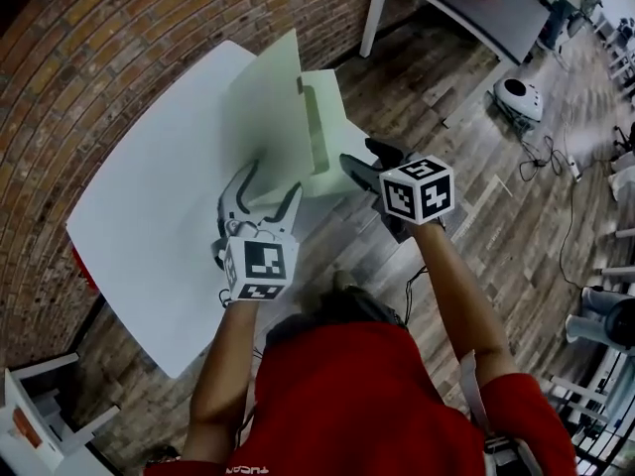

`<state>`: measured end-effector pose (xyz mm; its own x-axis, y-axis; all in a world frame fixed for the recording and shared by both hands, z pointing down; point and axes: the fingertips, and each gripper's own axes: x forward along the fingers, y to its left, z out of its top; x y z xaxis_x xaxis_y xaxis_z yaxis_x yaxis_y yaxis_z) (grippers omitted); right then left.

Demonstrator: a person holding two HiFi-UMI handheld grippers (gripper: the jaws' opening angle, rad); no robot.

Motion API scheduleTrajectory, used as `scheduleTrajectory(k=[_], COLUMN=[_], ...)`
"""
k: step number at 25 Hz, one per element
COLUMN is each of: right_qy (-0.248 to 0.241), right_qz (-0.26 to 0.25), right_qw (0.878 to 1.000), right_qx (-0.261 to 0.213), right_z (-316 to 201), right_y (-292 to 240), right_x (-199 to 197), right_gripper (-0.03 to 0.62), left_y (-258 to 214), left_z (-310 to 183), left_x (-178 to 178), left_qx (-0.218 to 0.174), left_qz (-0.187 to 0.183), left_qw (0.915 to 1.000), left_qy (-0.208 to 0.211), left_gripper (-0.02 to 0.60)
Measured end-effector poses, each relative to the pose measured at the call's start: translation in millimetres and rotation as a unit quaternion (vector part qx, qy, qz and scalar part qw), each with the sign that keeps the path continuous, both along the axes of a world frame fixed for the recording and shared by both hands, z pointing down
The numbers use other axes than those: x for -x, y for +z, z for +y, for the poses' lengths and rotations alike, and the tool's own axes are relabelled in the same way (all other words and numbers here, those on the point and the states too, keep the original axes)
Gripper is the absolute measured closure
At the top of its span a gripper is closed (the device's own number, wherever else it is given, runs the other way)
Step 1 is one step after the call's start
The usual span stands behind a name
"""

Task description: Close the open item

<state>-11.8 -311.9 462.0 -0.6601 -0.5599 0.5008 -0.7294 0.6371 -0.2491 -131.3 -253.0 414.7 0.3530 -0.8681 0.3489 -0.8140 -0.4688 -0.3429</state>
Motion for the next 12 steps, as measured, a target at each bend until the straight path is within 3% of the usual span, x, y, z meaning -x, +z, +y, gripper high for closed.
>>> scheduleTrajectory(k=[6,12], right_qy=[0.004,-0.005], right_qz=[-0.017,-0.040], right_qw=[0.997,0.992], right_qx=[0.079,0.119], right_z=[-18,-29], right_y=[43,63], right_x=[-6,-1], right_gripper=[0.358,0.357], left_y=[15,27], left_z=[-9,-20], left_x=[1,-1], left_qx=[0.019,0.030], left_qz=[-0.033,-0.054], left_qw=[0.9991,0.9976], left_qy=[-0.017,-0.032], left_gripper=[0.281,0.281])
